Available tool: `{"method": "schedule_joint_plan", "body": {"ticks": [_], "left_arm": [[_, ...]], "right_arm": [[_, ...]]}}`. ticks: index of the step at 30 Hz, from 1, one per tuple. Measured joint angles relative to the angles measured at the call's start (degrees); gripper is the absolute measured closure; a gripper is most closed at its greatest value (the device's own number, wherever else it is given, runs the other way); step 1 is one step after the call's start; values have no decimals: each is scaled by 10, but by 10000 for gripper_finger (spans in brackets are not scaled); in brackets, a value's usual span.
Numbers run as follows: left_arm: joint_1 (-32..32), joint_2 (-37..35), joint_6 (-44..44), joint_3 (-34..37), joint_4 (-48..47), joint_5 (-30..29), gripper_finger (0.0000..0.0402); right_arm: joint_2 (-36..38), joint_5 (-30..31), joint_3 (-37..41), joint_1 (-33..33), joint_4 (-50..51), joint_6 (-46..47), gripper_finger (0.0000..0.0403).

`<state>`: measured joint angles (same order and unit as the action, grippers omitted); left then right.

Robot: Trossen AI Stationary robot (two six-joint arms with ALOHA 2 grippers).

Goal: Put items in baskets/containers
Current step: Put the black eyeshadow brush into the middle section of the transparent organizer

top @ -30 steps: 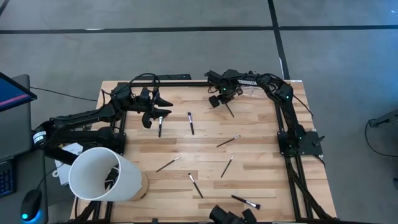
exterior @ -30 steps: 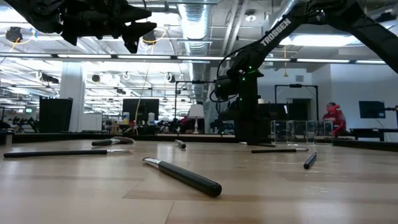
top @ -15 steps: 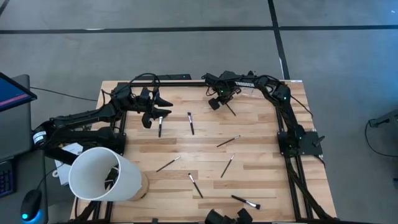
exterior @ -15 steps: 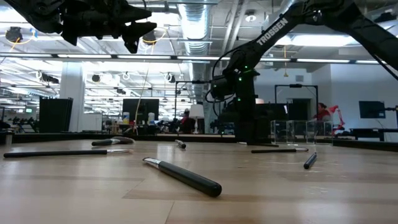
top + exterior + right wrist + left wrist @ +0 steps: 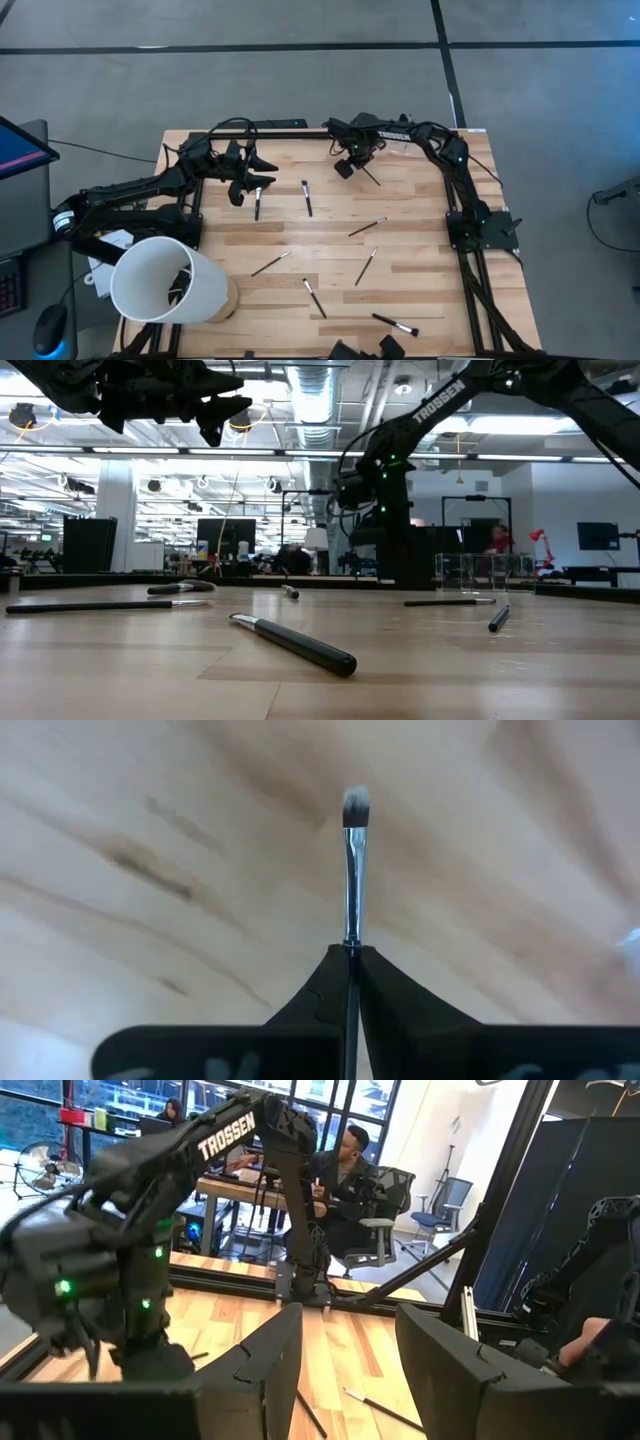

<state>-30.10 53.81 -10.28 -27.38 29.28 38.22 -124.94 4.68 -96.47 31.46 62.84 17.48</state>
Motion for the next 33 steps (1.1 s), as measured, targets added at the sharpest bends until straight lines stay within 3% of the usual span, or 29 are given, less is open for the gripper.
{"method": "schedule_joint_plan", "body": {"ticks": [6, 11, 18, 25, 33], "left_arm": [[0, 0, 0, 0, -4, 0, 241], [0, 0, 0, 0, -9, 0, 241], [0, 0, 0, 0, -13, 0, 241], [0, 0, 3, 0, -12, 0, 241], [0, 0, 15, 0, -12, 0, 241]], "right_arm": [[64, 31, 8, -5, -25, -6, 401], [163, 84, 66, -4, -99, -4, 401], [351, 170, 250, -2, -257, 31, 401], [529, 313, 454, -3, -450, 50, 401], [620, 460, 605, -7, -589, 46, 401]]}}
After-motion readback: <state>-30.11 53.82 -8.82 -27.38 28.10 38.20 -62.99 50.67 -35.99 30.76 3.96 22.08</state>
